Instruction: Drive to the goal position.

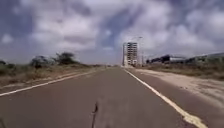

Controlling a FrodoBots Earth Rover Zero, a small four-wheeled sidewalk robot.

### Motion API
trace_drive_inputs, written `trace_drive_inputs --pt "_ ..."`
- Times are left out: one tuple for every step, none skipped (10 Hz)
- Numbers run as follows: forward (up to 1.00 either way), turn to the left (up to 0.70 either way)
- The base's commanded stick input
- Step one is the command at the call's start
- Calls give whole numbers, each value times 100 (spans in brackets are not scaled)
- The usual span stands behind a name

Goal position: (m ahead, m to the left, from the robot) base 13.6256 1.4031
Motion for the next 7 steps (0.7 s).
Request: trace_drive_inputs --pt "100 0" --pt "100 0" --pt "100 0" --pt "100 0" --pt "100 0" --pt "100 0" --pt "100 0"
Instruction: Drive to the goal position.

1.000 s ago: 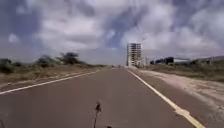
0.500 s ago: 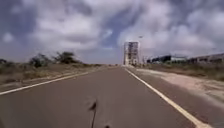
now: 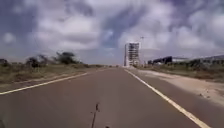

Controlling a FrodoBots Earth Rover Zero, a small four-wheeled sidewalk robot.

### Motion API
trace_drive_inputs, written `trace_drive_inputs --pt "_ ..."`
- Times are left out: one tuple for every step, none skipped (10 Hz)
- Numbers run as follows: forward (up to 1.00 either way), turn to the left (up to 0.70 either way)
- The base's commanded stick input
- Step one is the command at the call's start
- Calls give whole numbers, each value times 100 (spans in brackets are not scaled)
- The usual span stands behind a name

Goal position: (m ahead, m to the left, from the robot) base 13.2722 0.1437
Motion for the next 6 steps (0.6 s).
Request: trace_drive_inputs --pt "100 0" --pt "100 0" --pt "100 -40" --pt "100 -40" --pt "100 0" --pt "100 0"
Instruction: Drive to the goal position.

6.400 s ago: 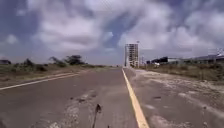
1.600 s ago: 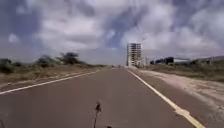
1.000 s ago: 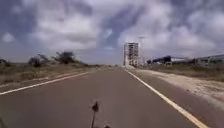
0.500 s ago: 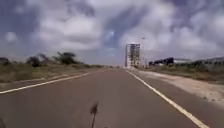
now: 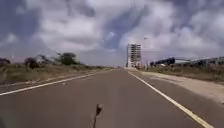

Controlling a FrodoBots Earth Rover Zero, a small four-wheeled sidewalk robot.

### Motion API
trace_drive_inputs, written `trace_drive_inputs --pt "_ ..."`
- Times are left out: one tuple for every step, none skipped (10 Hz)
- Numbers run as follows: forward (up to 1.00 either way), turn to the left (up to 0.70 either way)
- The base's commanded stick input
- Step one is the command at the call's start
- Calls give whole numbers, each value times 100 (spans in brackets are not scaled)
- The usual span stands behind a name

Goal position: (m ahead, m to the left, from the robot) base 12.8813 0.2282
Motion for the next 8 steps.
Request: trace_drive_inputs --pt "100 0" --pt "100 0" --pt "100 0" --pt "100 0" --pt "100 0" --pt "100 0" --pt "100 0" --pt "100 0"
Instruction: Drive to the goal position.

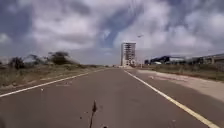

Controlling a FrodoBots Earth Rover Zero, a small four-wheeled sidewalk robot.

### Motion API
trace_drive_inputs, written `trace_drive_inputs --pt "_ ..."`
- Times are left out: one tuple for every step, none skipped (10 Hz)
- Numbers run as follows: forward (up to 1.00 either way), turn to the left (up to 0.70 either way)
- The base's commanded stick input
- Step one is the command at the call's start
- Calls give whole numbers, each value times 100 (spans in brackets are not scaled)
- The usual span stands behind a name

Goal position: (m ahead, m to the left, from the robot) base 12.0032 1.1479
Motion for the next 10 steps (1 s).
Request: trace_drive_inputs --pt "100 0" --pt "100 0" --pt "100 0" --pt "100 0" --pt "100 0" --pt "100 0" --pt "100 0" --pt "100 0" --pt "100 0" --pt "100 0"
